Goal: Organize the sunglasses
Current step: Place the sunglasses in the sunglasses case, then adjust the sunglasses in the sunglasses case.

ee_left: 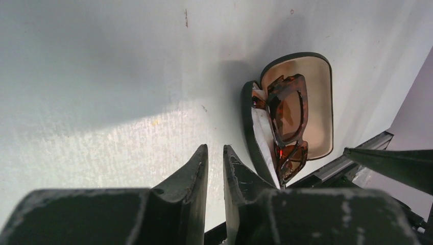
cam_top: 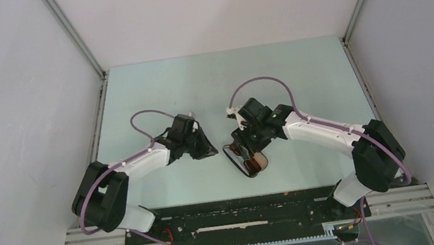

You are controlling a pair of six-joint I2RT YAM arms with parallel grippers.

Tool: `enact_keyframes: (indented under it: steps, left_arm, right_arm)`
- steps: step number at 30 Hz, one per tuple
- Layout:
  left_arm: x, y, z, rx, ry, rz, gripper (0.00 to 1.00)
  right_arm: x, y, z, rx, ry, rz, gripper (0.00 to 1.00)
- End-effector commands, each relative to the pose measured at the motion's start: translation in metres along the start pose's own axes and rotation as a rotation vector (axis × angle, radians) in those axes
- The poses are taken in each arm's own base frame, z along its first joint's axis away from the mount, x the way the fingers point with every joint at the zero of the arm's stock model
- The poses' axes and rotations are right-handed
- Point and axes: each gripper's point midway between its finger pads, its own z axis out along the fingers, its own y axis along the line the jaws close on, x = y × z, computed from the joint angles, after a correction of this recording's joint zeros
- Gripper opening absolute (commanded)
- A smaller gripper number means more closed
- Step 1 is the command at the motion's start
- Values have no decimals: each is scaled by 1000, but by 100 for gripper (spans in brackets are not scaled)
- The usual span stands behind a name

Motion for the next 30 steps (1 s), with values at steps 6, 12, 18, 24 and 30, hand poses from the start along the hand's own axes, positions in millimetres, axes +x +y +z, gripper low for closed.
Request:
enact_keyframes:
  steps: [6,12,18,24,30]
  left_arm:
    - [-13,-51,-32,107,-106,40,38]
    - [-1,-59,-26,117,-74,48,43]
    - [8,-62,-13,124,-36,53,43]
    - [11,-63,-3,123,-11,51,41]
    - [13,-64,0,129,7,44,36]
  right_arm:
    - [-35,-54,-21,124,-152,225,60]
    - [-39,-65,-7,-6,-158,322,59]
    - [-34,-63,5,-37,-135,332,54]
    - [-27,-67,14,-17,-111,346,52]
    - [-26,-69,15,-3,-110,345,51]
